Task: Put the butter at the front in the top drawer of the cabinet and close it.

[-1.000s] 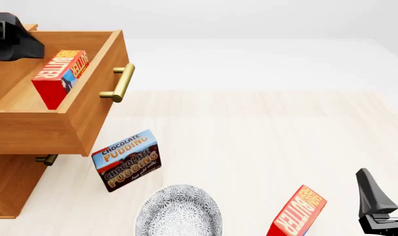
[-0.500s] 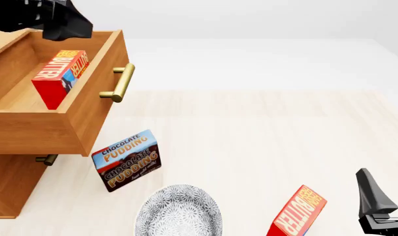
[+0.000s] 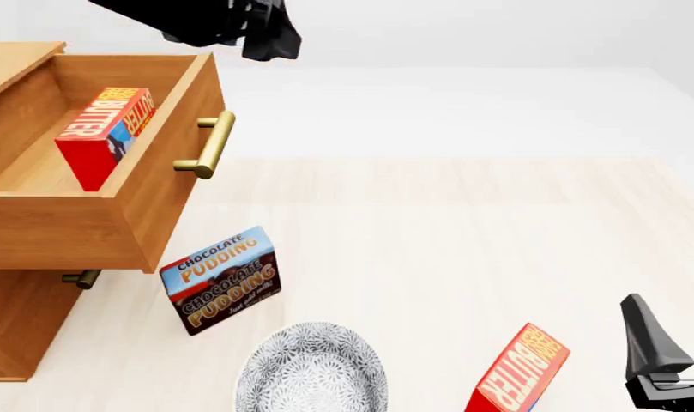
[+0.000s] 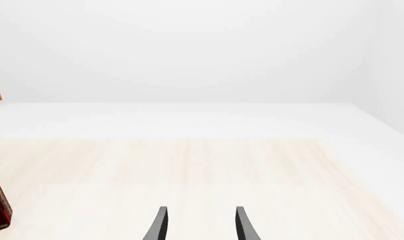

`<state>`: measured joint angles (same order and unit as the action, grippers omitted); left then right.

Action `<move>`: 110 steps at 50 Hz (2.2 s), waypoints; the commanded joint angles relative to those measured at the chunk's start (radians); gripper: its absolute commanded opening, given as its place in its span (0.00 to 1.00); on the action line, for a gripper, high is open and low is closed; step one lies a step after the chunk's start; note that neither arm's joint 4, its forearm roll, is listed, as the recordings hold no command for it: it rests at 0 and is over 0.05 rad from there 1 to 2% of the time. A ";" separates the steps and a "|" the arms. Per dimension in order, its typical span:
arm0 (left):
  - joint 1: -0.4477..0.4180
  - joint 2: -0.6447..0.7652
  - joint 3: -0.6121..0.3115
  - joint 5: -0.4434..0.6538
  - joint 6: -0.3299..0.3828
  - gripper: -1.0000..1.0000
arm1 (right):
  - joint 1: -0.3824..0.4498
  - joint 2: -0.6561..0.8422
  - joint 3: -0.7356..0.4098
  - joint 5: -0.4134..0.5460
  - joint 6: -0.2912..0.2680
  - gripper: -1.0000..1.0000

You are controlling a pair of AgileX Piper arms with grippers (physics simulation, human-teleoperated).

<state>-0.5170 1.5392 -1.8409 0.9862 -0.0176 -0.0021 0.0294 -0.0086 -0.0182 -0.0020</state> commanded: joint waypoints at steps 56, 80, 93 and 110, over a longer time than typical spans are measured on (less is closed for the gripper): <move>-0.054 0.140 0.292 -0.382 -0.114 1.00 | 0.000 -0.012 0.002 0.009 0.001 1.00; -0.029 0.181 0.371 -0.447 -0.164 1.00 | 0.000 -0.011 0.002 0.009 0.000 1.00; 0.019 0.165 0.418 -0.465 -0.160 1.00 | 0.000 -0.011 0.002 0.009 0.000 1.00; 0.066 0.137 0.455 -0.474 -0.149 1.00 | 0.000 -0.011 0.002 0.009 0.000 1.00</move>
<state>-0.4803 1.7003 -1.4116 0.5062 -0.1717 -0.0021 0.0295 -0.0086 -0.0182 -0.0020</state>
